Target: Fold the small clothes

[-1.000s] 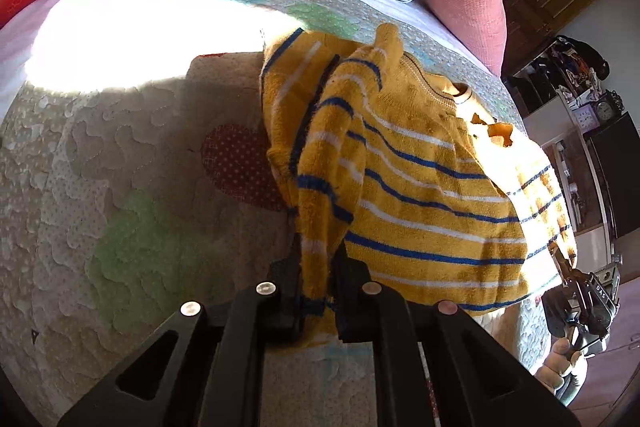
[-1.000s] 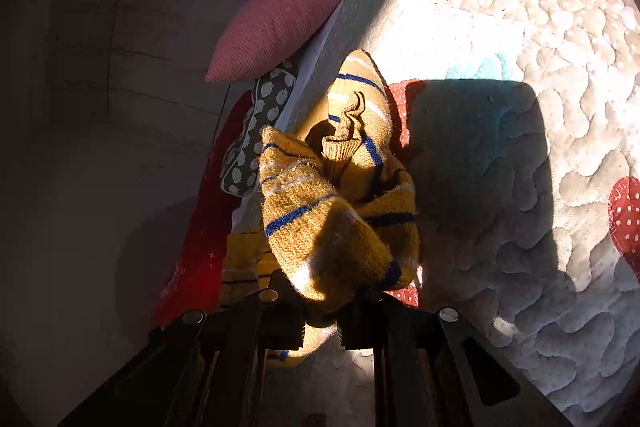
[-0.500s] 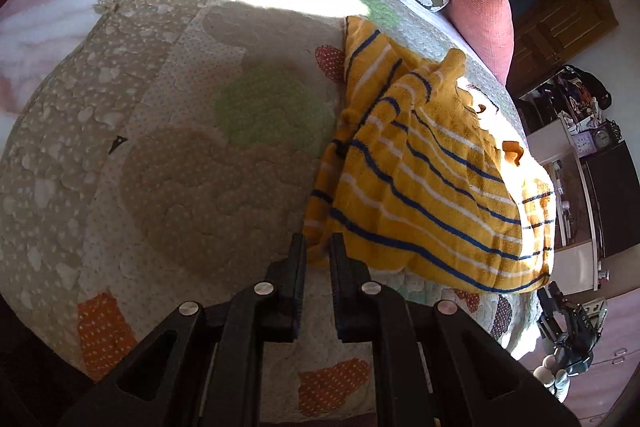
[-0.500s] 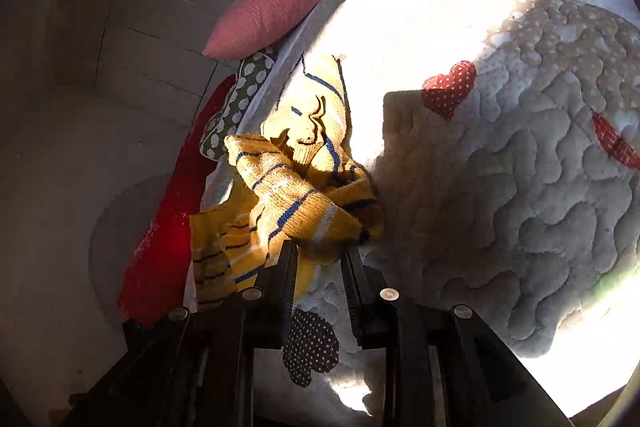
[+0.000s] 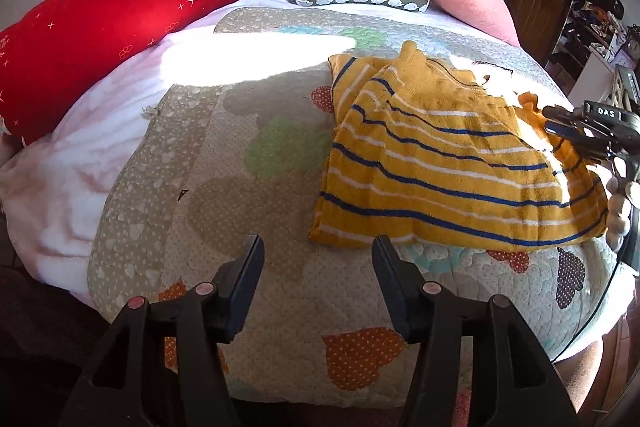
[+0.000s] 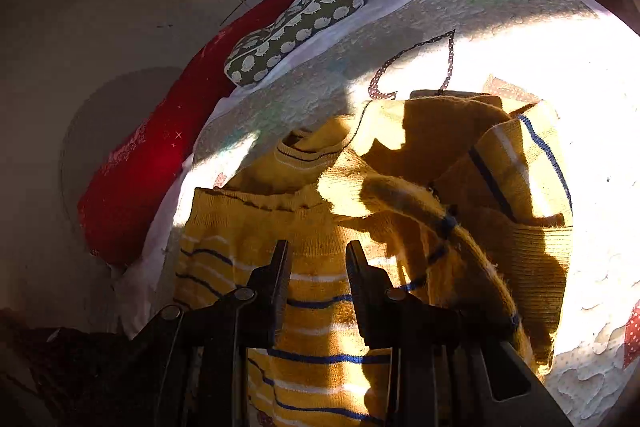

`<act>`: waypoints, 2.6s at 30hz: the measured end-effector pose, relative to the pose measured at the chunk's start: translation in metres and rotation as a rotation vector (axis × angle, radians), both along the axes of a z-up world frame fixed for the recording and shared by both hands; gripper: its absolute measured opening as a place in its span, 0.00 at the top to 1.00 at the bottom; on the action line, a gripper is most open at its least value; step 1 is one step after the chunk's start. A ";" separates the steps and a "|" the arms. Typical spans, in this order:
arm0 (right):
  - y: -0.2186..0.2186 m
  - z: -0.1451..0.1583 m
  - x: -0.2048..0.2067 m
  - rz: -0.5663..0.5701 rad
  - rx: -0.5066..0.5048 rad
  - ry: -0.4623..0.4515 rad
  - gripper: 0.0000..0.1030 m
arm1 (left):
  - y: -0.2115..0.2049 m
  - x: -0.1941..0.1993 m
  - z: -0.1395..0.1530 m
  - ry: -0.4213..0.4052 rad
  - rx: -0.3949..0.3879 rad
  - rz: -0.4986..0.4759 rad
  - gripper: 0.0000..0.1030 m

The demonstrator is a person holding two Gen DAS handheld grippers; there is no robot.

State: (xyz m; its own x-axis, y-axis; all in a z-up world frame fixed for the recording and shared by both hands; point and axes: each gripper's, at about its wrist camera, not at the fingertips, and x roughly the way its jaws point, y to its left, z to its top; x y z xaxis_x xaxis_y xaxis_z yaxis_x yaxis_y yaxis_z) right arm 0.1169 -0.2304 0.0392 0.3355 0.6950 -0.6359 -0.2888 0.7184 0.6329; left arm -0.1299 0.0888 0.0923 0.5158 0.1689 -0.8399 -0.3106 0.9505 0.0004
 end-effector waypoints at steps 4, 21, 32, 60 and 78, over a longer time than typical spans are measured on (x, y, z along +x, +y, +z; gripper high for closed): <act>-0.027 -0.014 0.041 -0.205 -0.027 0.024 0.70 | -0.008 -0.002 0.002 0.003 0.047 0.003 0.45; -0.095 0.048 -0.087 -0.199 0.019 -0.150 0.62 | -0.038 0.017 -0.004 0.018 0.044 -0.064 0.40; -0.157 0.017 -0.137 -0.364 0.094 -0.125 0.51 | -0.081 0.052 0.026 -0.061 0.031 -0.192 0.31; -0.112 -0.032 -0.119 -0.235 0.116 -0.041 0.36 | -0.329 0.328 -0.057 0.320 -0.043 -0.591 0.27; 0.000 0.051 -0.134 0.062 -0.015 -0.276 0.76 | -0.157 0.269 0.055 0.029 -0.256 -0.439 0.91</act>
